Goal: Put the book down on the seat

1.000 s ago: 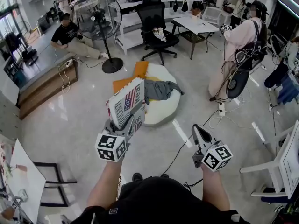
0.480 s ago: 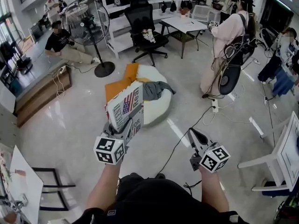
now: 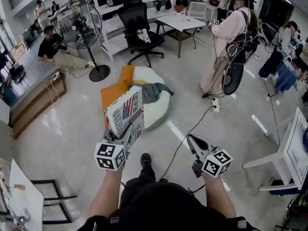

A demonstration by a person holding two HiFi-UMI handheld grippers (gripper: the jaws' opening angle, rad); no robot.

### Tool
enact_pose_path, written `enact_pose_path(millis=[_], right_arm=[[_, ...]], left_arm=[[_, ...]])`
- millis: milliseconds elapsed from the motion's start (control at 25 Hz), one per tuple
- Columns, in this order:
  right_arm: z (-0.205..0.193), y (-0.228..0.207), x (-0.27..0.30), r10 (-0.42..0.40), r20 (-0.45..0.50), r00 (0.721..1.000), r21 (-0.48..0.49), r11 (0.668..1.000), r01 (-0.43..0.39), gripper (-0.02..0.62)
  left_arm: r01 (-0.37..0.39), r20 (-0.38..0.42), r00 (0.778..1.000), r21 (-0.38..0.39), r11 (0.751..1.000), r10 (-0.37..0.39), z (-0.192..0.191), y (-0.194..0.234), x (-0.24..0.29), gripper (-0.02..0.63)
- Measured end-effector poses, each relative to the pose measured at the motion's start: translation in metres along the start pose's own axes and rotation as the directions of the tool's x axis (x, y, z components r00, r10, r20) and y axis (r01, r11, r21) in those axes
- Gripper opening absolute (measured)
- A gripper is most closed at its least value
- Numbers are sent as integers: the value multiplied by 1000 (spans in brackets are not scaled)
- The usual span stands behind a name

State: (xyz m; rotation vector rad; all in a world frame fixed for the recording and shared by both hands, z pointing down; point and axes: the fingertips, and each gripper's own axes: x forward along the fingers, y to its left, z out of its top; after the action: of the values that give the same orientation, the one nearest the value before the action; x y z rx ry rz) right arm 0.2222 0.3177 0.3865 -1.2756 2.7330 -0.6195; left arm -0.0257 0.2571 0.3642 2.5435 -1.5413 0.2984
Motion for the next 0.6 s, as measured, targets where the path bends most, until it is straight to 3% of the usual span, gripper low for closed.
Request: enact_pose_path(millis=[320, 600], right_arm=[[5, -26, 54, -12, -51, 999, 4, 1000, 13, 15], [13, -36, 156, 39, -107, 993, 27, 999, -36, 15]], left_arm=[[13, 9, 1000, -29, 999, -13, 3, 45, 49, 155], [-8, -16, 1000, -64, 998, 7, 2, 124, 95, 155]])
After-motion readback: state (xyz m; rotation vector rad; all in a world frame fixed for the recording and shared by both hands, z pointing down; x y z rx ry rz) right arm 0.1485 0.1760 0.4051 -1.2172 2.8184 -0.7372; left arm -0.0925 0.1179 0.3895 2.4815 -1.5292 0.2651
